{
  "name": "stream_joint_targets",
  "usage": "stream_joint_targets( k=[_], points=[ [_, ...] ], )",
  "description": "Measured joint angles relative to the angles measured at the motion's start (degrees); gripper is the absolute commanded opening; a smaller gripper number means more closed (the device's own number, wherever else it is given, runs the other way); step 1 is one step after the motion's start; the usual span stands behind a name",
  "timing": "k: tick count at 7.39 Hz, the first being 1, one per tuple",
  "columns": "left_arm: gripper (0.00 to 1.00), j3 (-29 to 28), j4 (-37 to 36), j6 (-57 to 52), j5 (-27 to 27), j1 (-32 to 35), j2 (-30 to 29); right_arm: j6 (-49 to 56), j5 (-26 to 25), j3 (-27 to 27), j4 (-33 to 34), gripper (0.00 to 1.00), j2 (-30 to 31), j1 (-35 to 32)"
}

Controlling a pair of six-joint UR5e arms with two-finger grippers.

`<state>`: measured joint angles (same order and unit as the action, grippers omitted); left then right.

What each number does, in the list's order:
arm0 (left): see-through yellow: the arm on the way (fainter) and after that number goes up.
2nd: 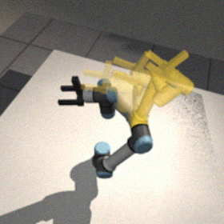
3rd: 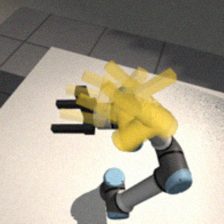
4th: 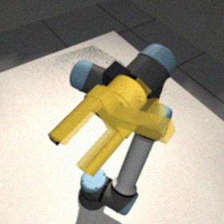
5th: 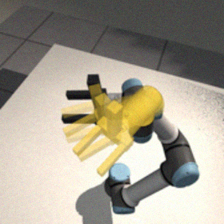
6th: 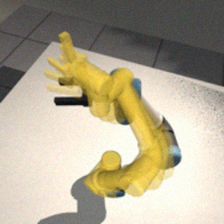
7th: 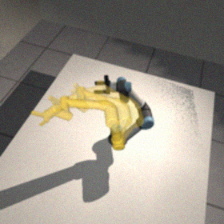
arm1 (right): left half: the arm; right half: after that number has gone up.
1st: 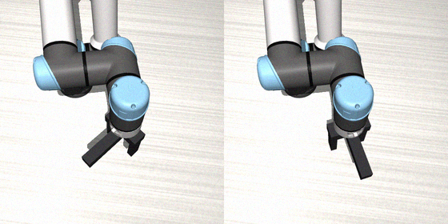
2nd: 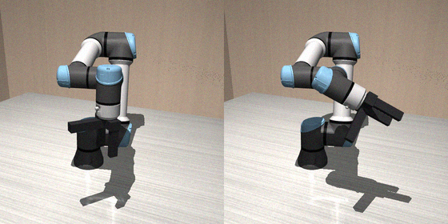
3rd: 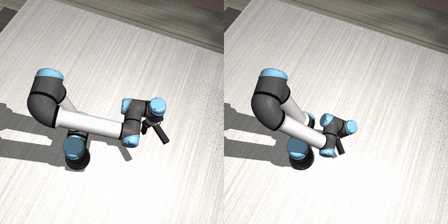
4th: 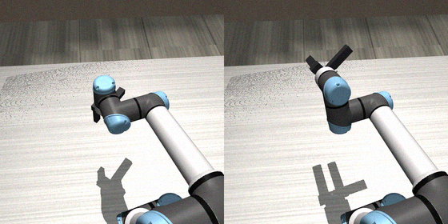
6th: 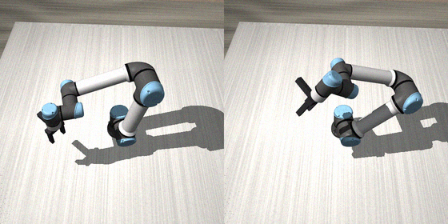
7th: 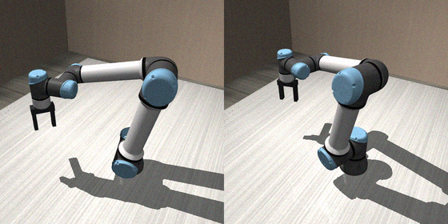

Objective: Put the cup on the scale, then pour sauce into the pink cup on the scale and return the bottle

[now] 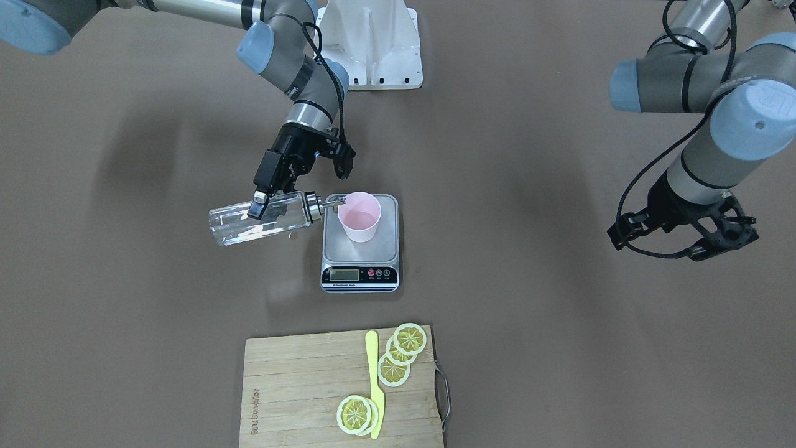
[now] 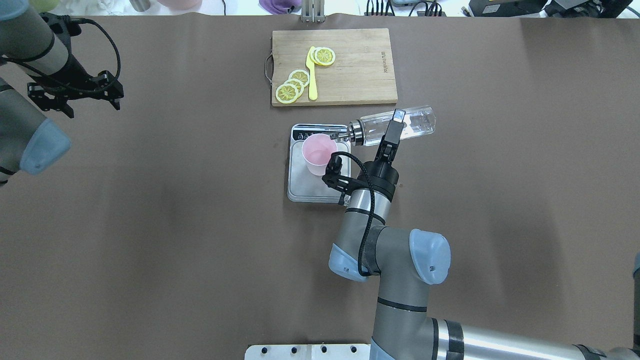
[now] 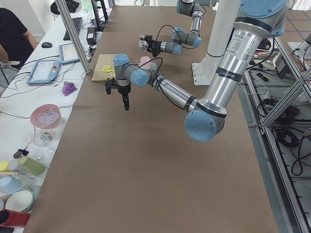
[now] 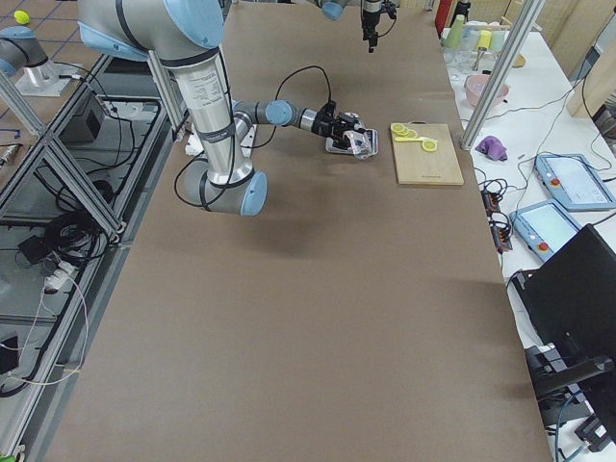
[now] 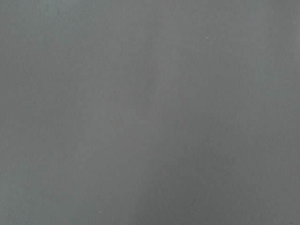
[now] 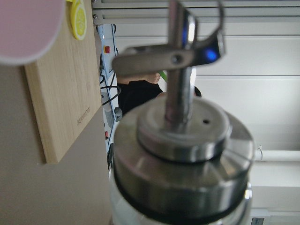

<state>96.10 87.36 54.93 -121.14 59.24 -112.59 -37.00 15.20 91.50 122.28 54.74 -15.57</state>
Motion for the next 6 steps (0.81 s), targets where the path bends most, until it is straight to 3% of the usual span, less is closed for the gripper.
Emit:
stream_joint_targets(
  k=[6],
  points=[
    [0.98, -0.15, 0.00, 0.00, -0.06, 0.00, 0.03, -0.01, -4.07, -0.46, 0.07, 0.00, 0.55, -0.60]
  ],
)
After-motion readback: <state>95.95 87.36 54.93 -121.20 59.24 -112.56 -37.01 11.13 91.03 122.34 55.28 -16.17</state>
